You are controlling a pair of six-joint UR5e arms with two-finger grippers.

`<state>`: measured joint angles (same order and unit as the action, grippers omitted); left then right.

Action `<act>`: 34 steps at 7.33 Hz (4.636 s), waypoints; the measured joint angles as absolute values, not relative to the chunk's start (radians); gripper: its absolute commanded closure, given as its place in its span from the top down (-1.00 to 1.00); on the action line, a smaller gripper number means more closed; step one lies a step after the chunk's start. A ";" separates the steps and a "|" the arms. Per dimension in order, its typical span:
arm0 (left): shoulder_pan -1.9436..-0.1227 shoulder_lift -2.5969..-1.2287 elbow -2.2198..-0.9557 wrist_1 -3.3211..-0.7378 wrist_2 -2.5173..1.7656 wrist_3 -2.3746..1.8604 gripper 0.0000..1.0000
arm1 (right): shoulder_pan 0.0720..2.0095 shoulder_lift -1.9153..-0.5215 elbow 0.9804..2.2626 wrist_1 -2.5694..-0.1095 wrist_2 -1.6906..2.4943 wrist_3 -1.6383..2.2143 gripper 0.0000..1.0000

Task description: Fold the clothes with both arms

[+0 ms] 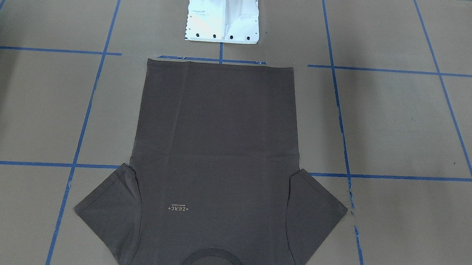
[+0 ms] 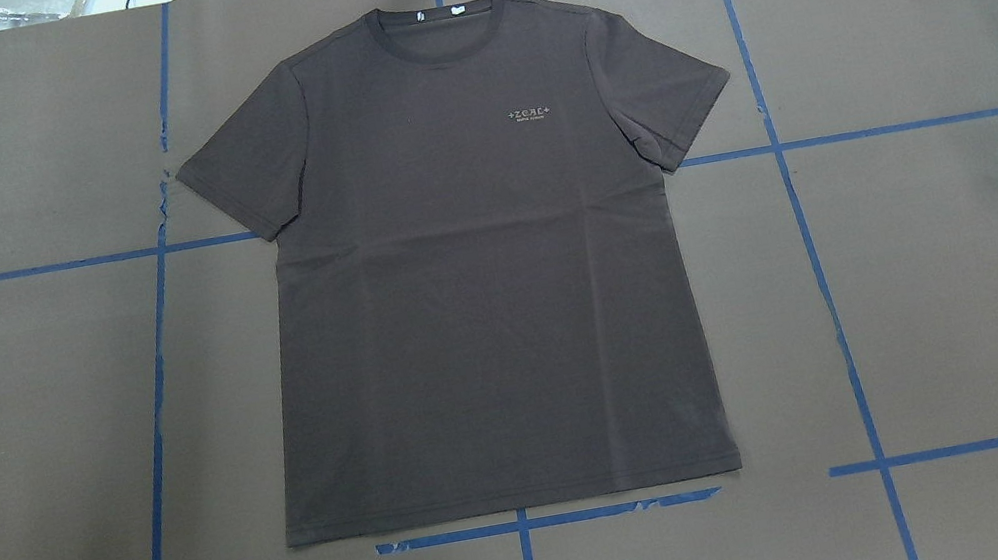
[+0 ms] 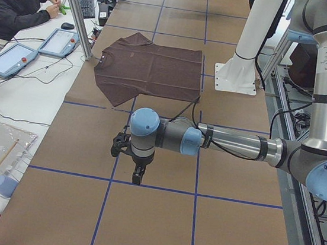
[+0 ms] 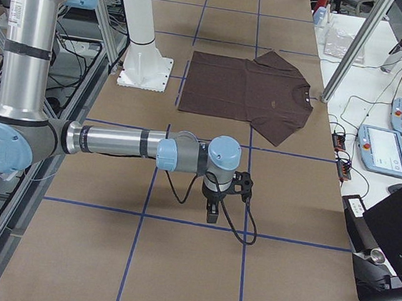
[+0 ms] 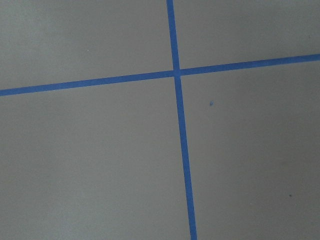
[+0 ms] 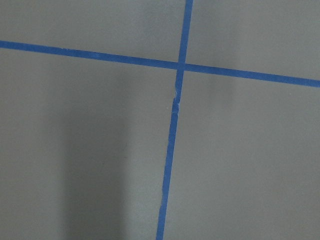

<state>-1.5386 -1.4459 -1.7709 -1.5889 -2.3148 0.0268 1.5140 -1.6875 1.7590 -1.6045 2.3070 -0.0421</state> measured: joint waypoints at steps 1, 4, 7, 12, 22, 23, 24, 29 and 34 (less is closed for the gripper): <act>-1.538 -1.448 -1.772 -1.593 -2.314 0.029 1.00 | 1.513 -1.684 1.759 -1.605 2.307 -0.043 1.00; -1.537 -1.448 -1.763 -1.644 -2.307 0.030 1.00 | 1.508 -1.649 1.761 -1.604 2.309 -0.039 1.00; -1.531 -1.447 -1.763 -1.757 -2.201 0.030 1.00 | 1.500 -1.550 1.746 -1.606 2.305 -0.032 1.00; -1.528 -1.540 -1.759 -2.068 -2.162 -0.079 1.00 | 1.474 -1.452 1.699 -1.503 2.370 -0.002 1.00; -1.510 -1.588 -1.660 -2.371 -2.229 -0.098 1.00 | 1.092 -1.014 1.263 -0.932 2.120 0.872 0.33; -1.510 -1.588 -1.660 -2.372 -2.229 -0.098 1.00 | 1.074 -1.013 1.250 -0.929 2.104 0.880 0.33; -1.510 -1.588 -1.660 -2.373 -2.230 -0.098 1.00 | 1.056 -1.012 1.241 -0.925 2.085 0.896 0.32; -1.509 -1.589 -1.659 -2.375 -2.229 -0.096 1.00 | 0.928 -1.010 1.130 -0.765 1.927 1.003 0.27; -1.508 -1.588 -1.658 -2.374 -2.229 -0.095 1.00 | 0.894 -1.016 1.099 -0.747 1.866 1.009 0.24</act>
